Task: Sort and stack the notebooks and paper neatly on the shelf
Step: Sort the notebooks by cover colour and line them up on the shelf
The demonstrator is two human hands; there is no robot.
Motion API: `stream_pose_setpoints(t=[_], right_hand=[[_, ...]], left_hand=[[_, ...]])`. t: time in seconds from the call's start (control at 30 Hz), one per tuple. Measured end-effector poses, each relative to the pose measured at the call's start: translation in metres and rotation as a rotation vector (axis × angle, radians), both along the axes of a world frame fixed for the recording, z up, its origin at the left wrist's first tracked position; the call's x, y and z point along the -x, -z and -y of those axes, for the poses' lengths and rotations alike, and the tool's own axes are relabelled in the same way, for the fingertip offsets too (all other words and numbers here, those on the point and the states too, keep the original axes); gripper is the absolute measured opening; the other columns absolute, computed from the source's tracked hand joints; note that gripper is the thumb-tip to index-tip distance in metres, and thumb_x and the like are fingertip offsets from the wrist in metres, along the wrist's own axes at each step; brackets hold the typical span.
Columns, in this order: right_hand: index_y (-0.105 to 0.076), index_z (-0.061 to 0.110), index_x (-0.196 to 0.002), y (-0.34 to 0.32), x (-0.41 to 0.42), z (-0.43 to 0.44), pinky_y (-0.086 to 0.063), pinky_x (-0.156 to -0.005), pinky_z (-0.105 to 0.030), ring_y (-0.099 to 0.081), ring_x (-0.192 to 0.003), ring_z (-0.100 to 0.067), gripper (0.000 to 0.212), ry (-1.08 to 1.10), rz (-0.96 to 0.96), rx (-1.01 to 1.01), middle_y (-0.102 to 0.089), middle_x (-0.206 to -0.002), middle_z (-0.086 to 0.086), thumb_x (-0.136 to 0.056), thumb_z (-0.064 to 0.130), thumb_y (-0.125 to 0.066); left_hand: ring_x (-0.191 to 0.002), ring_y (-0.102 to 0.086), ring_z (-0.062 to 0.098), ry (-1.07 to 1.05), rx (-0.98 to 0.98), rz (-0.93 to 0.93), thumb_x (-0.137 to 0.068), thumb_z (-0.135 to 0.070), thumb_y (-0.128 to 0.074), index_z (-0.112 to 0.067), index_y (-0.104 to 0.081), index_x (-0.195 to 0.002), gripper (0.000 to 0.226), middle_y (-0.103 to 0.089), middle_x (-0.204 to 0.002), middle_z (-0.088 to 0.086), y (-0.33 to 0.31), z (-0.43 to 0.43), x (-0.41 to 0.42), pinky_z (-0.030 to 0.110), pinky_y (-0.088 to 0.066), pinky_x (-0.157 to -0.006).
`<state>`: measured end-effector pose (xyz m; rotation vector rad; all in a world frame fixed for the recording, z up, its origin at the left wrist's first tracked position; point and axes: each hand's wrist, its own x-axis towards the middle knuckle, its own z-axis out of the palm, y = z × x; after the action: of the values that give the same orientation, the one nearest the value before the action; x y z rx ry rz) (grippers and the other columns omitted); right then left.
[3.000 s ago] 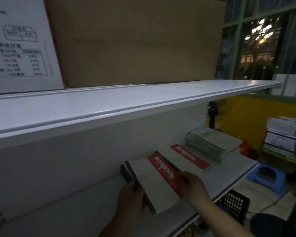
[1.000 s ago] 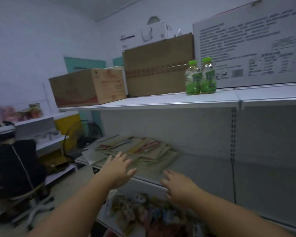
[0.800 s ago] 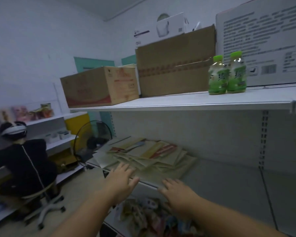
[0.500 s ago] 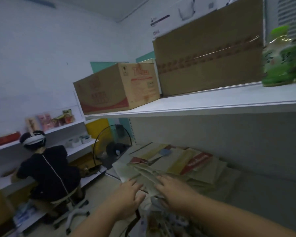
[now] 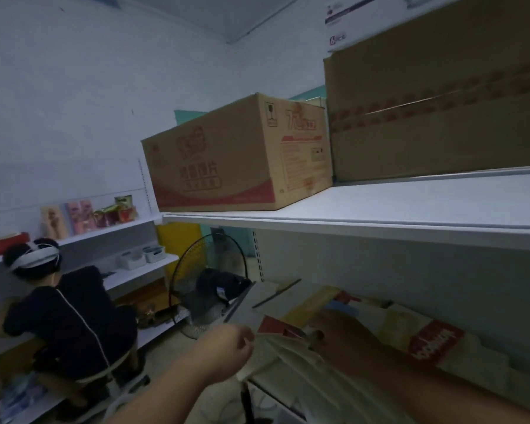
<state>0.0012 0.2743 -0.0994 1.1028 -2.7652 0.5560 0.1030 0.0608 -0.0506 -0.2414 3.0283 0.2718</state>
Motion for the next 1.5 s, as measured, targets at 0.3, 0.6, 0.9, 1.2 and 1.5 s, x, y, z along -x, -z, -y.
stream_pose_setpoints(t=[0.3,0.6,0.9,1.2,1.5], right_hand=[[-0.033,0.018,-0.145,-0.004,0.030,0.082,-0.026,-0.110,-0.028,-0.025,-0.141,-0.019,0.056,0.190,0.112,-0.091,-0.023,-0.154,-0.002,-0.096,0.042,-0.044],[-0.032,0.030,-0.143,0.005,0.016,0.111,-0.042,-0.095,-0.027,-0.049,-0.122,-0.019,0.044,0.478,0.112,-0.163,-0.048,-0.139,0.000,-0.100,0.035,-0.032],[-0.042,0.040,-0.136,0.007,-0.005,0.129,-0.031,-0.096,-0.014,-0.043,-0.130,-0.009,0.037,0.391,-0.020,-0.095,-0.043,-0.144,0.014,-0.099,0.033,-0.037],[-0.061,0.028,-0.108,0.004,-0.036,0.144,-0.053,-0.072,-0.018,-0.066,-0.092,-0.006,0.032,0.123,-0.193,0.026,-0.070,-0.104,0.010,-0.098,0.043,-0.035],[-0.054,0.021,-0.113,-0.021,-0.016,0.119,-0.040,-0.088,-0.030,-0.049,-0.118,-0.019,0.027,0.568,0.068,-0.124,-0.050,-0.117,0.005,-0.095,0.039,-0.046]], left_hand=[[-0.112,-0.057,0.021,0.115,-0.096,-0.075,-0.096,-0.028,-0.042,-0.021,-0.055,-0.127,0.035,-0.048,-0.140,0.005,0.024,0.078,0.109,0.027,-0.049,-0.087],[-0.053,-0.065,0.021,-0.009,-0.795,0.196,-0.095,-0.030,-0.048,-0.002,-0.068,-0.074,0.040,-0.070,-0.063,0.011,0.031,0.159,0.112,0.025,-0.052,-0.053],[-0.068,-0.072,0.025,-0.064,-1.568,0.322,-0.093,-0.001,-0.049,0.003,-0.061,-0.094,0.013,-0.072,-0.078,0.016,0.056,0.155,0.104,0.025,-0.055,-0.050],[-0.096,-0.064,0.043,0.077,-1.831,0.641,-0.085,-0.023,-0.062,-0.001,-0.067,-0.113,0.036,-0.062,-0.116,0.030,0.060,0.174,0.101,0.044,-0.059,-0.064],[-0.079,-0.057,0.035,-0.120,-1.588,0.370,-0.082,0.002,-0.048,0.000,-0.059,-0.107,0.027,-0.061,-0.088,0.020,0.062,0.159,0.105,0.034,-0.049,-0.058]])
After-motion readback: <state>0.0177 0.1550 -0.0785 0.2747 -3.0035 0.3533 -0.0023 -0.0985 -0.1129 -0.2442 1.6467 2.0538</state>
